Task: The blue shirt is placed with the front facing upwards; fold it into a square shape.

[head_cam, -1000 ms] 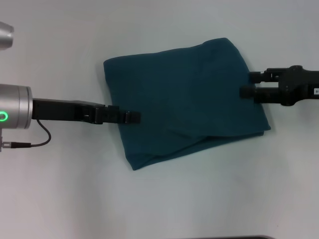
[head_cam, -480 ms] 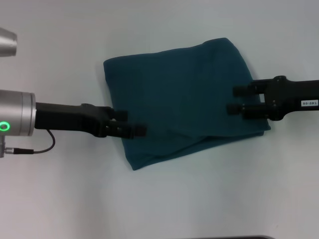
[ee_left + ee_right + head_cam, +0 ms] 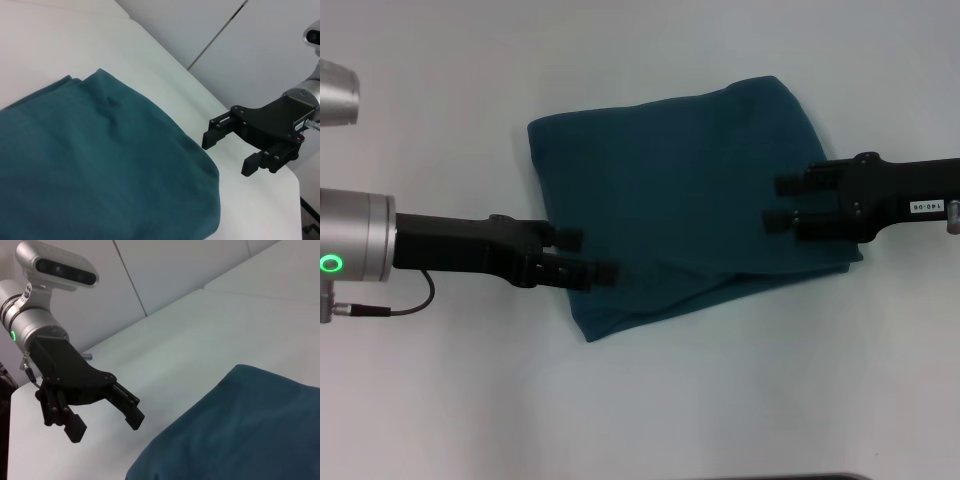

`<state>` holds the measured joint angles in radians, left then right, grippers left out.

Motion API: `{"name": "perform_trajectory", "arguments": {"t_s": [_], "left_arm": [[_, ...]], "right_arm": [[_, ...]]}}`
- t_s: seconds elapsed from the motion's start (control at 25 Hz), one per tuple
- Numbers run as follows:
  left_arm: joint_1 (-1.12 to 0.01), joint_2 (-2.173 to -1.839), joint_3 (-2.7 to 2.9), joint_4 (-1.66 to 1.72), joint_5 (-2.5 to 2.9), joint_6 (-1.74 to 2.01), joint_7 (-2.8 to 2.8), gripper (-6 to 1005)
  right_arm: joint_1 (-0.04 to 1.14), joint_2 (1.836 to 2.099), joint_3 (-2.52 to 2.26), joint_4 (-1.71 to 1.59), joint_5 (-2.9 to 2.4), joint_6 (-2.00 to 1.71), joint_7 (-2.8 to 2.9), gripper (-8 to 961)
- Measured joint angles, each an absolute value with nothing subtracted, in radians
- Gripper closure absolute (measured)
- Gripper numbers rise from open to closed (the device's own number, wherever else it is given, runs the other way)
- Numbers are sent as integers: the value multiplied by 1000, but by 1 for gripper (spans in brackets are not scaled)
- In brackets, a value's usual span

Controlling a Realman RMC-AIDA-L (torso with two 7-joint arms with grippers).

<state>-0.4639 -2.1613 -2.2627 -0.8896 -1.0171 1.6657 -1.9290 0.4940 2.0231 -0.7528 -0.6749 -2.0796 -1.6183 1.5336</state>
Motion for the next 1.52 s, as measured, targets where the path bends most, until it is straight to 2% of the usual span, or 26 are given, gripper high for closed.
{"name": "perform_trajectory", "arguments": {"t_s": [0.2,0.44,1.52], "left_arm": [[-466,-2161,-2273,-896,-1017,1685,-1935,50],[-472,-2161,-2282,-899,-1020,1702,-1932,49],[-471,-2160,-2283,-899,-1020,1706,-1931,49]], "right_arm": [[496,2018,-751,-675,-2078,-1618,1542,285],[496,2027,-751,-675,-2078,-1616,1537,286],[494,2031,-750,-675,-2079,-1617,1543,285]]}}
